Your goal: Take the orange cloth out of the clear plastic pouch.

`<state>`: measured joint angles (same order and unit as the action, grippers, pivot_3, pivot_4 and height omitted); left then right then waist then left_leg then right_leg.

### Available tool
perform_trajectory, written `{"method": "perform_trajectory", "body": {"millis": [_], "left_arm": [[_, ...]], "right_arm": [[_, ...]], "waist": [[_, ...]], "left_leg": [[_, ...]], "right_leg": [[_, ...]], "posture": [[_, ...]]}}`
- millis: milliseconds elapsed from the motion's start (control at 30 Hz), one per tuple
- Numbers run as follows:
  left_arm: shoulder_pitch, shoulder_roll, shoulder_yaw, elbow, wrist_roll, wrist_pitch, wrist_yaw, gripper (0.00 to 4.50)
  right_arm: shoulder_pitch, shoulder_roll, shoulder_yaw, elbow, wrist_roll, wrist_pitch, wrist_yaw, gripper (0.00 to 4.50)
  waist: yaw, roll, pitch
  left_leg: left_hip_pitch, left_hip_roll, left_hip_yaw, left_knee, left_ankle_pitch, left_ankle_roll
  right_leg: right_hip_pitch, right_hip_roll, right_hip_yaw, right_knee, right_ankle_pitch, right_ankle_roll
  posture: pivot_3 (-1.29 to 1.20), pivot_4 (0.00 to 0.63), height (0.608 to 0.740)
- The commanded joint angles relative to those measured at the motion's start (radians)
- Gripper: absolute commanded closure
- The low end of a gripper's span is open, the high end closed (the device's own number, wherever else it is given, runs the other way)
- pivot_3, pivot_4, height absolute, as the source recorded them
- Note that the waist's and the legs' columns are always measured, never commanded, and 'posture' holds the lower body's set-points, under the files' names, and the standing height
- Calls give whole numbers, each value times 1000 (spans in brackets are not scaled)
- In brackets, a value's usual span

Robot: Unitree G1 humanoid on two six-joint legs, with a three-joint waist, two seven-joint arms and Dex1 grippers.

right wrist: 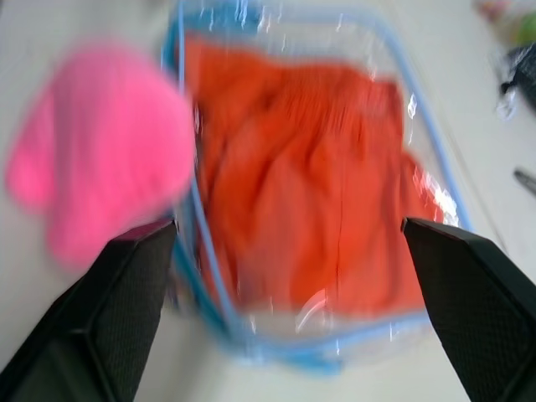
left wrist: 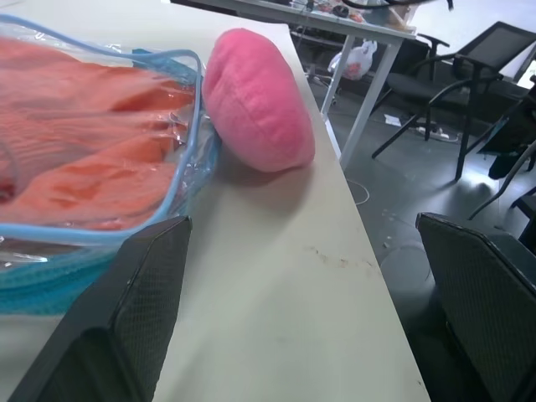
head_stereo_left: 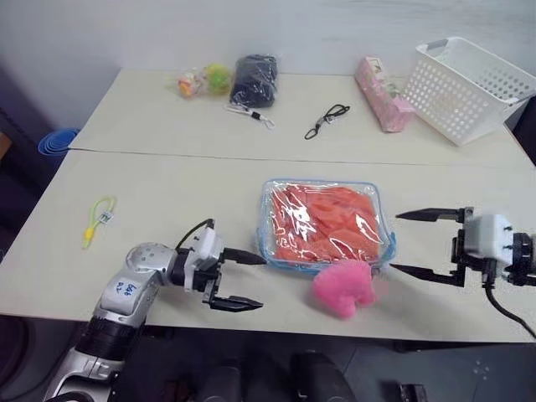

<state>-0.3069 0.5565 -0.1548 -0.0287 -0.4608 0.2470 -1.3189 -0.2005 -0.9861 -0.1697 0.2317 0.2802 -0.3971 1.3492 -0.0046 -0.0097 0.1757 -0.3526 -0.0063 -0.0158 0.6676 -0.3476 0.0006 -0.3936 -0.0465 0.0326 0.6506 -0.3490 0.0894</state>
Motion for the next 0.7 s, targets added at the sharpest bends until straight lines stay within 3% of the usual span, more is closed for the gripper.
{"method": "perform_trajectory", "body": {"millis": [33,167,333,567,700], "left_arm": [[-19,-17,-4,-42,-8,-13,1,0],[-42,-32,-21,-49,-1,-1,7,0],[-105,-57,-54,-55,8,69,50,0],[-260,-236,-223,78,180,49,165,0],[-302,-289,-303,138,268,34,190,0]], "right_arm": [[-128,27,62,195,-111,-209,-7,36],[-251,113,135,311,-145,-346,-22,572],[-289,131,188,391,-170,-452,-22,2274],[-321,138,212,419,-164,-419,-33,4480],[-307,144,220,386,-151,-389,-42,4480]], "waist": [[-6,0,0],[-25,0,0],[-21,1,0],[-14,1,0],[-23,1,0]], "left_leg": [[0,0,0,0,2,-3],[0,1,0,0,4,-7],[0,2,0,1,4,-8],[-2,1,-1,8,3,-6],[-1,1,-1,8,3,-7]], "right_leg": [[-1,0,0,0,0,0],[-2,2,0,3,0,0],[-2,2,0,5,0,0],[0,2,-1,6,0,0],[-1,3,0,7,0,0]], "posture": [[0,150,740],[0,150,740],[0,150,740],[0,150,740],[0,150,740]]}}
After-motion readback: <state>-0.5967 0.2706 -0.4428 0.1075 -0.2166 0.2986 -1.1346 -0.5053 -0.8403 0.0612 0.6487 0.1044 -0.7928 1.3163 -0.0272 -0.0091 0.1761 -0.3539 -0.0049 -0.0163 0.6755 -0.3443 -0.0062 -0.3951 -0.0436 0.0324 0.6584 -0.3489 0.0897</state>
